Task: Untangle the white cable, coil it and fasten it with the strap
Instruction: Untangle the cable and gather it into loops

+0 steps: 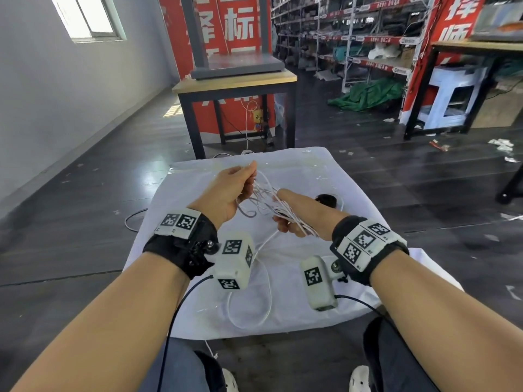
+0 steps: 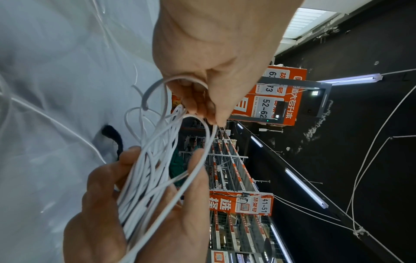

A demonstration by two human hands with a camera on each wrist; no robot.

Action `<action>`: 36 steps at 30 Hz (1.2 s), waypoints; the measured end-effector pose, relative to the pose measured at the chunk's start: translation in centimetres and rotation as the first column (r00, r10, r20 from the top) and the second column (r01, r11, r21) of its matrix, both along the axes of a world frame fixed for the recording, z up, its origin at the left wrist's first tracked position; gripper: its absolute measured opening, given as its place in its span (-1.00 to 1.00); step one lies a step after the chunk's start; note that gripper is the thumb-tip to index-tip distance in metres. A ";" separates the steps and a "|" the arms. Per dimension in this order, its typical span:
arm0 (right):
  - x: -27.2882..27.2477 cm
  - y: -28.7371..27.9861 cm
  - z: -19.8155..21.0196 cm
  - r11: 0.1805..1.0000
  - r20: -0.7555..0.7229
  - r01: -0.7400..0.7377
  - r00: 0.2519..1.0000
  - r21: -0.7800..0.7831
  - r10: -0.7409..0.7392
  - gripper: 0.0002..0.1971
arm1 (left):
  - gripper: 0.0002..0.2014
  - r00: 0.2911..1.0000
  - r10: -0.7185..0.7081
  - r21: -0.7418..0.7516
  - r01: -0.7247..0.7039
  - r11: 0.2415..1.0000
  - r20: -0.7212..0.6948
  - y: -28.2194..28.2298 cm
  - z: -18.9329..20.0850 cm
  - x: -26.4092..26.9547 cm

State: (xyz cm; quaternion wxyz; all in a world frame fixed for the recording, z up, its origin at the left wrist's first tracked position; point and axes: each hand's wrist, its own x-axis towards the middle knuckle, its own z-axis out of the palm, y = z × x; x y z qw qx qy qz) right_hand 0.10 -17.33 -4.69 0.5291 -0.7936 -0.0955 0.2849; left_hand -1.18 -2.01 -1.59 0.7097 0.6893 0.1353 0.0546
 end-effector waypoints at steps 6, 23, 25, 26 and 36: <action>-0.6 -0.2 0.3 0.998 0.008 -0.012 1.000 0.060 0.012 -0.28 | -0.73 0.998 0.036 0.134 -0.029 0.991 -0.048 -0.1 -1.0 0.7; 2.2 0.5 -1.5 0.989 0.317 -0.150 0.937 -0.017 0.147 -0.74 | -0.76 0.994 0.103 -0.062 -0.100 0.993 0.042 1.9 -3.2 2.9; 2.6 0.7 -1.7 0.988 0.306 -0.150 0.943 0.036 0.132 -0.79 | -0.76 0.995 0.096 -0.107 -0.092 0.990 0.033 2.2 -3.3 2.9; 2.8 0.8 -1.8 0.988 0.306 -0.141 0.945 0.061 0.117 -0.79 | -0.77 0.997 0.067 -0.131 -0.063 0.989 0.030 2.5 -3.3 3.0; 3.2 0.6 -2.7 0.959 0.206 -0.162 0.972 0.232 0.114 -0.75 | -0.86 0.992 0.101 -0.172 -0.087 0.981 0.075 2.3 -3.1 3.2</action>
